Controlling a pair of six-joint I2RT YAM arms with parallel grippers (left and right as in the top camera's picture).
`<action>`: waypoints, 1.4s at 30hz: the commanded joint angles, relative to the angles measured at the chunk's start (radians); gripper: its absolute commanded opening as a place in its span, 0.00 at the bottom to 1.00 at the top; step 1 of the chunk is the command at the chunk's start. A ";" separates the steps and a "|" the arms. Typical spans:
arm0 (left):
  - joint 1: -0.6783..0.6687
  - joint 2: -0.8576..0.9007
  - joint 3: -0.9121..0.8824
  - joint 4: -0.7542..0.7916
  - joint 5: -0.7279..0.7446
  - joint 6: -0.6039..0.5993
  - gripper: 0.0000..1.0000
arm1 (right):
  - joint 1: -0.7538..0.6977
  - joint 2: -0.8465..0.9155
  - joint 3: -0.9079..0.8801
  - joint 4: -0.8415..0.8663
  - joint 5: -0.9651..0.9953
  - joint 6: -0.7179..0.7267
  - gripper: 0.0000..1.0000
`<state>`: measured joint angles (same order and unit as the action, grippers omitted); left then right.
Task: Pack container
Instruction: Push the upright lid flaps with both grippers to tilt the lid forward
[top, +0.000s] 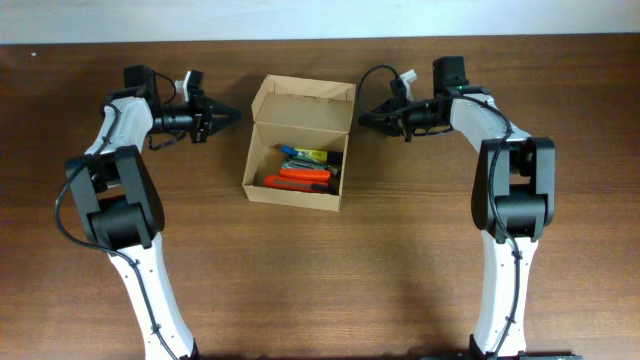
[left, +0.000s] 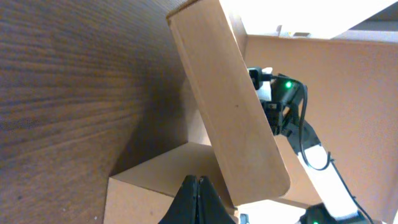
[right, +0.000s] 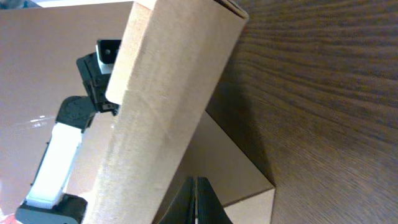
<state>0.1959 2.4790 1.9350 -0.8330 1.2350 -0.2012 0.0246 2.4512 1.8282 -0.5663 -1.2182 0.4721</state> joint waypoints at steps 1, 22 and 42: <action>-0.002 0.021 0.001 0.024 -0.013 -0.032 0.01 | -0.005 0.015 0.000 0.026 -0.028 0.064 0.04; -0.068 0.054 0.001 0.086 -0.073 -0.121 0.01 | 0.035 0.058 0.000 0.056 -0.001 0.087 0.04; -0.121 0.107 0.070 0.194 -0.019 -0.154 0.01 | 0.056 0.058 0.000 0.113 -0.046 0.087 0.04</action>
<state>0.0795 2.5702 1.9522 -0.6487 1.1820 -0.3489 0.0696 2.4908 1.8282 -0.4725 -1.2205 0.5636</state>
